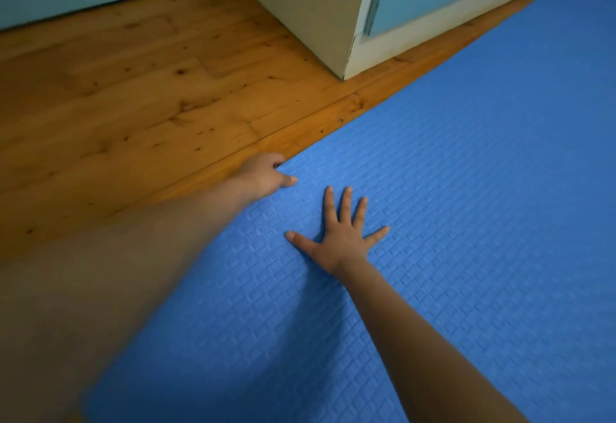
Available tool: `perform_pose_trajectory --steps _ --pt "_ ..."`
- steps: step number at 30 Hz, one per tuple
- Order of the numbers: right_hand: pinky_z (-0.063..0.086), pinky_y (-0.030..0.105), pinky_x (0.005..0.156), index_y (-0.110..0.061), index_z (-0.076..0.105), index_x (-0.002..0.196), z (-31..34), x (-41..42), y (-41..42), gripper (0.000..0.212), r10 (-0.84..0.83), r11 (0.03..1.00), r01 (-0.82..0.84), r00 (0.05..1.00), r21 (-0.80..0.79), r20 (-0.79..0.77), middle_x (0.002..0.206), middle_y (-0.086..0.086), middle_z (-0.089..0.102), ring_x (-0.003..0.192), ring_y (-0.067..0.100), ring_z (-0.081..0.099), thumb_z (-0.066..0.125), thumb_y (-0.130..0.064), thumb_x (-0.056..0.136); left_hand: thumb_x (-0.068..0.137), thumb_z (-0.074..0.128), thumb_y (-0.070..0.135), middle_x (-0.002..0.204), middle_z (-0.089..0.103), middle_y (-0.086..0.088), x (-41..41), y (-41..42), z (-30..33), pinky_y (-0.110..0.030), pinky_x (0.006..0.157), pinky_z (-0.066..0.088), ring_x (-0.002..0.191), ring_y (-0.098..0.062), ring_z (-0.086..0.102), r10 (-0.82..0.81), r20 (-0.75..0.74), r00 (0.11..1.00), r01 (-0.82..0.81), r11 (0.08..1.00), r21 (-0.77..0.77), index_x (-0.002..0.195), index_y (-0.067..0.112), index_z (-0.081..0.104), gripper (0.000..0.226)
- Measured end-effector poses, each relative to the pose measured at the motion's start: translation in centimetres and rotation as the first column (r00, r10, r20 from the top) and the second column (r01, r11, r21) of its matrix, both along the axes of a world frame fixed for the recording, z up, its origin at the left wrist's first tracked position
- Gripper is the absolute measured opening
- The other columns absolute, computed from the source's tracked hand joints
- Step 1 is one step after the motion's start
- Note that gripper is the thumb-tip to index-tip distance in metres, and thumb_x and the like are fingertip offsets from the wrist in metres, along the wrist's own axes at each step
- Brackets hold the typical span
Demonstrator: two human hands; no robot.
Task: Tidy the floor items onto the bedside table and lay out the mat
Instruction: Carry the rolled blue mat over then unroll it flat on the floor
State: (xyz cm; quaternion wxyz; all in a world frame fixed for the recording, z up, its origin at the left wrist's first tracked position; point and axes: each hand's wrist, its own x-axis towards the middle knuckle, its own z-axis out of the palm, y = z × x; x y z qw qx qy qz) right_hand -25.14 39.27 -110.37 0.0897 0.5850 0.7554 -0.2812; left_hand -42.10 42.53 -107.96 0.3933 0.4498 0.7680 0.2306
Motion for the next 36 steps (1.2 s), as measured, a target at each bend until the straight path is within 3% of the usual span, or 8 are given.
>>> perform_pose_trajectory --steps 4,8,12,16,18,22,32,36 --pt "-0.017 0.074 0.099 -0.036 -0.02 0.145 -0.4 -3.0 1.4 0.108 -0.003 1.0 0.002 1.0 0.024 0.011 0.154 -0.004 -0.031 0.14 0.028 -0.032 0.037 -0.085 0.067 0.081 0.071 0.02 0.11 0.066 -0.014 -2.9 1.6 -0.1 -0.035 0.086 0.048 0.099 -0.028 0.062 -0.021 -0.049 0.999 0.021 1.0 -0.01 0.106 0.005 0.066 0.03" --pt "-0.017 0.075 0.096 -0.034 -0.02 0.145 -0.5 -5.7 3.9 0.108 0.001 1.0 -0.002 0.999 0.024 0.041 0.154 -0.003 -0.031 0.139 0.029 -0.033 0.035 -0.086 0.068 0.08 0.072 0.021 0.089 0.059 -0.006 -5.3 4.5 -0.6 -0.029 0.066 0.039 0.084 -0.022 0.054 -0.046 -0.136 0.99 0.046 0.999 0.0 0.093 0.008 0.066 0.02" --pt "-0.016 0.077 0.095 -0.035 -0.018 0.145 -1.0 -9.0 7.5 0.107 -0.017 0.998 0.013 0.998 0.068 0.054 0.154 -0.001 -0.03 0.14 0.031 -0.031 0.035 -0.086 0.068 0.081 0.07 0.024 0.086 0.057 -0.009 -7.8 8.0 -2.4 -0.03 0.066 0.036 0.081 -0.021 0.051 0.009 -0.204 0.979 -0.003 1.0 0.029 0.094 0.007 0.064 0.022" --pt "-0.016 0.077 0.094 -0.037 -0.017 0.145 -1.4 -10.1 9.6 0.104 0.01 0.994 -0.017 0.997 0.109 0.071 0.155 -0.002 -0.029 0.14 0.032 -0.031 0.033 -0.086 0.068 0.08 0.07 0.027 0.063 0.043 -0.002 -8.8 9.3 -3.8 -0.031 0.057 0.028 0.07 -0.021 0.044 -0.009 -0.204 0.979 0.017 0.999 0.037 0.066 0.016 0.047 0.029" --pt "-0.016 0.076 0.096 -0.037 -0.012 0.147 -1.7 -10.6 10.0 0.099 0.015 0.986 -0.02 0.999 0.166 0.034 0.157 -0.002 -0.024 0.141 0.032 -0.028 0.03 -0.084 0.071 0.084 0.065 0.033 0.07 0.052 -0.007 -8.8 9.2 -4.2 -0.034 0.064 0.035 0.075 -0.026 0.051 0.009 -0.265 0.964 0.01 0.997 0.072 0.068 0.016 0.05 0.028" --pt "-0.018 0.072 0.102 -0.037 -0.006 0.148 -2.4 -10.9 9.9 0.087 -0.002 0.968 0.001 1.0 0.25 0.003 0.159 -0.001 -0.017 0.143 0.032 -0.024 0.025 -0.079 0.078 0.096 0.044 0.039 0.116 0.062 -0.019 -7.3 8.8 -4.9 -0.04 0.082 0.044 0.106 -0.036 0.058 0.066 -0.577 0.814 0.039 0.985 0.168 0.106 0.005 0.061 0.04" --pt "-0.019 0.068 0.103 -0.036 -0.007 0.148 -2.2 -11.1 9.9 0.083 -0.011 0.968 0.004 1.0 0.25 0.026 0.159 -0.001 -0.017 0.143 0.032 -0.024 0.022 -0.076 0.081 0.093 0.044 0.037 0.119 0.057 -0.015 -6.9 9.2 -4.2 -0.041 0.081 0.043 0.112 -0.033 0.053 0.03 -0.655 0.755 0.058 0.992 0.112 0.113 0.008 0.055 0.037" --pt "-0.016 0.068 0.106 -0.036 -0.003 0.148 -2.2 -11.2 9.9 0.079 -0.014 0.966 0.008 1.0 0.259 0.023 0.159 -0.001 -0.013 0.144 0.032 -0.021 0.024 -0.072 0.084 0.088 0.053 0.025 0.13 0.055 -0.006 -6.8 8.6 -4.6 -0.046 0.103 0.032 0.125 -0.022 0.048 -0.035 -0.747 0.664 0.261 0.947 0.187 0.121 0.017 0.055 0.035"
